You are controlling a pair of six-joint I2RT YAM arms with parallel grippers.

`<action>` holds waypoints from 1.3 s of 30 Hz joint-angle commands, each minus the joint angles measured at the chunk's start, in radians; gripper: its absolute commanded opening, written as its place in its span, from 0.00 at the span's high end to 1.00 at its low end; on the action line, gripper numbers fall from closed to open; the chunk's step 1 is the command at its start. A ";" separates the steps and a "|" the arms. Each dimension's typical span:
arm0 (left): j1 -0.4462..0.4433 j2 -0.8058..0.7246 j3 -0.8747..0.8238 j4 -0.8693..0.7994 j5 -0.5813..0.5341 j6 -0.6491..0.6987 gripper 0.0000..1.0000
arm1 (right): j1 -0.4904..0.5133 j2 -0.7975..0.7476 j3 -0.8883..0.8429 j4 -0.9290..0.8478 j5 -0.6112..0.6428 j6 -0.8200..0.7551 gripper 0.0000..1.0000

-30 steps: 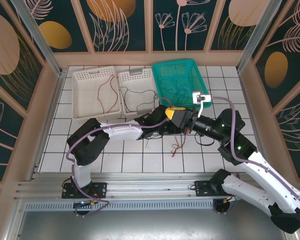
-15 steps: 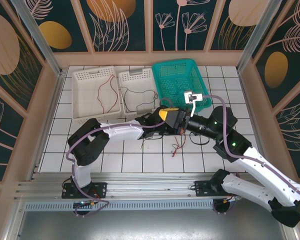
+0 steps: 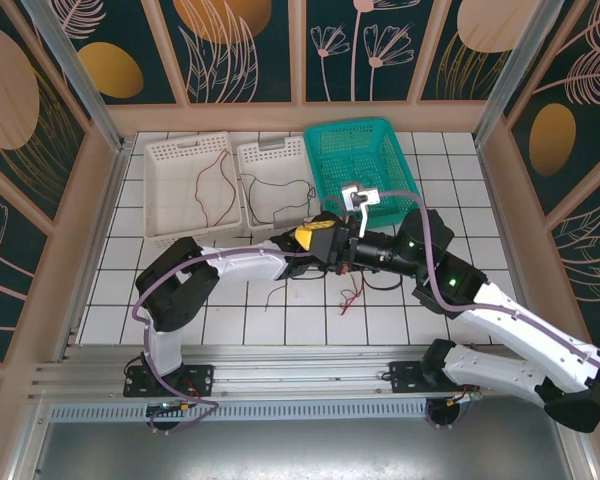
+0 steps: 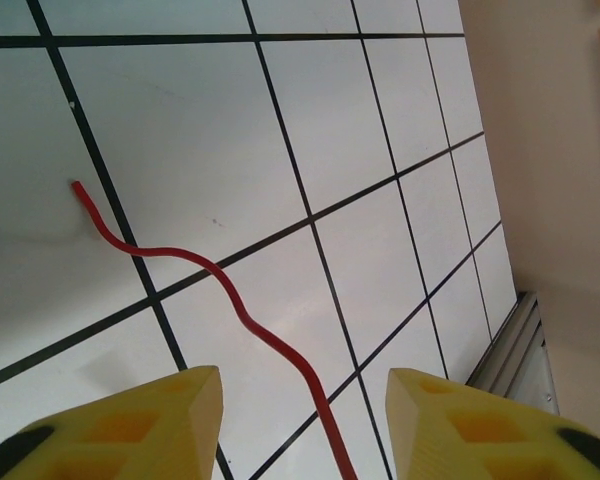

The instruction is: Untangle the cables

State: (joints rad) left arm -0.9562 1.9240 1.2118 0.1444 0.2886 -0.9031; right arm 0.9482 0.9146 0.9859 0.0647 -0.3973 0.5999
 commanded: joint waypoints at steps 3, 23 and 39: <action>-0.007 -0.005 -0.036 0.036 0.017 0.008 0.65 | 0.023 0.029 0.060 0.050 0.015 -0.043 1.00; 0.025 -0.255 -0.163 -0.080 -0.183 0.087 1.00 | 0.011 -0.202 -0.021 -0.151 0.514 -0.079 1.00; 0.061 -0.672 -0.282 -0.378 -0.328 0.193 1.00 | -0.035 -0.418 0.034 -0.441 1.091 -0.104 1.00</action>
State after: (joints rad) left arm -0.9043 1.3277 0.9524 -0.1154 0.0177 -0.7547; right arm 0.9169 0.5102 0.9722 -0.3012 0.5304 0.5209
